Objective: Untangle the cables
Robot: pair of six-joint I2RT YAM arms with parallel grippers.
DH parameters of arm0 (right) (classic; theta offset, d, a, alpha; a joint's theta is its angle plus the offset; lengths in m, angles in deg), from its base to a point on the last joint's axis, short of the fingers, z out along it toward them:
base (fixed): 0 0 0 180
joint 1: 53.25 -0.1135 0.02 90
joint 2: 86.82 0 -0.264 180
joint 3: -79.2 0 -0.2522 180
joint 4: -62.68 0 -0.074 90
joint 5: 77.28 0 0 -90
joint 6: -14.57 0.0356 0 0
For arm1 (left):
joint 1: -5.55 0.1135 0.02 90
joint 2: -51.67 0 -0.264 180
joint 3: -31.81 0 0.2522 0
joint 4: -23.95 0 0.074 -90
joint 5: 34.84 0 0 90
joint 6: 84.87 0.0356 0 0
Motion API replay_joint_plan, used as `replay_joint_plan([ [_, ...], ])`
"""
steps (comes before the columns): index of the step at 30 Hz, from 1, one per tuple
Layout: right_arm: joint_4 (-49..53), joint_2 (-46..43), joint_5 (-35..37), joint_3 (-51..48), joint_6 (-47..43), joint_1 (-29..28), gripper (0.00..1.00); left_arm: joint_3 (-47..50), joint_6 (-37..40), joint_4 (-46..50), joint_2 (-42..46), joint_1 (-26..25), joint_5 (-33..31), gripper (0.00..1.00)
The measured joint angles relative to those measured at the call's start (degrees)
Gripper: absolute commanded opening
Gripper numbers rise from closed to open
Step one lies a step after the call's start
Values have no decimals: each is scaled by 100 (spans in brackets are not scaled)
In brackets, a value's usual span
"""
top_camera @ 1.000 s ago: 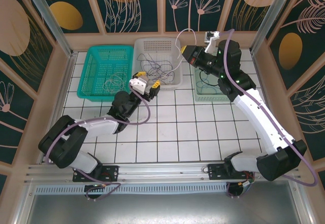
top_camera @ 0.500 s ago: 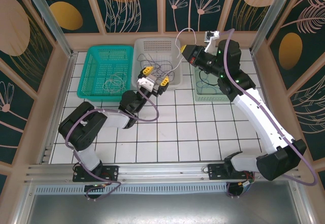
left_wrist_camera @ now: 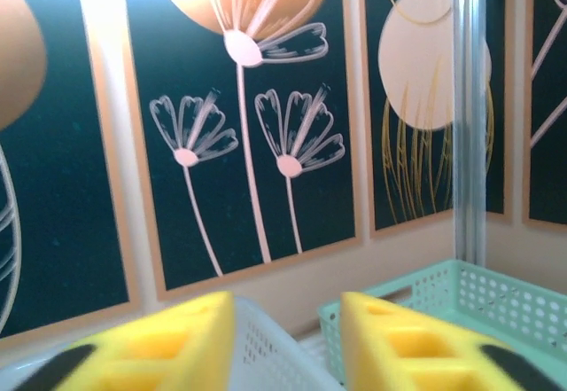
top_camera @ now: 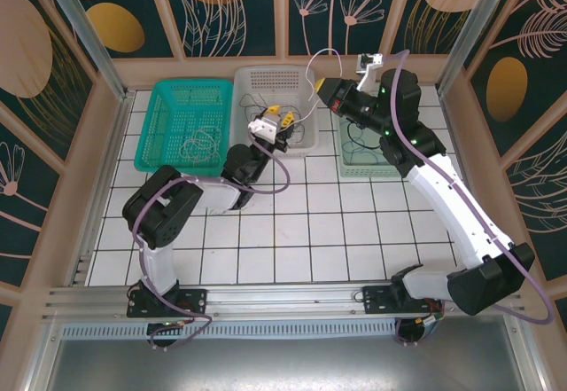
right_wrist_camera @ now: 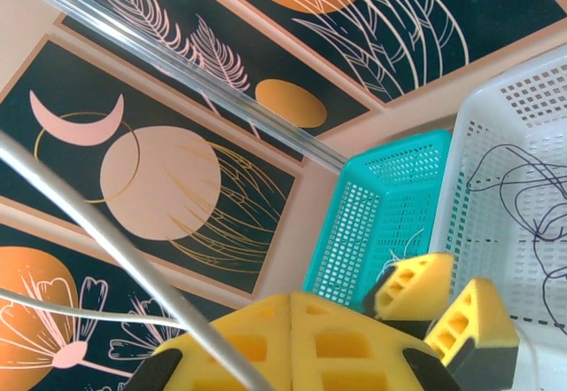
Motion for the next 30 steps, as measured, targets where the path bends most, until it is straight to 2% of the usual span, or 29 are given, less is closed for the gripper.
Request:
replay_joint_plan([
  [3, 4, -9, 9, 0, -2, 0, 0, -111, -105, 503, 0, -2, 101, 5],
  [5, 7, -22, 11, 0, -7, 4, 0, -114, -120, 804, 2, 0, 140, 2],
  [14, 479, 83, 98, 151, -225, 66, 0, 267, 26, 2146, 638, -35, 330, 1],
  [17, 590, 315, 144, 361, -354, 81, 0, 413, 136, 2684, 973, -35, 487, 4],
  [24, 544, 1449, 66, 1167, -588, 144, 0, 542, 859, 4743, 1937, -33, 846, 7],
  [30, 83, 2918, -435, 1823, -382, 98, 0, 949, 1110, 5648, 2879, -33, 503, 5],
])
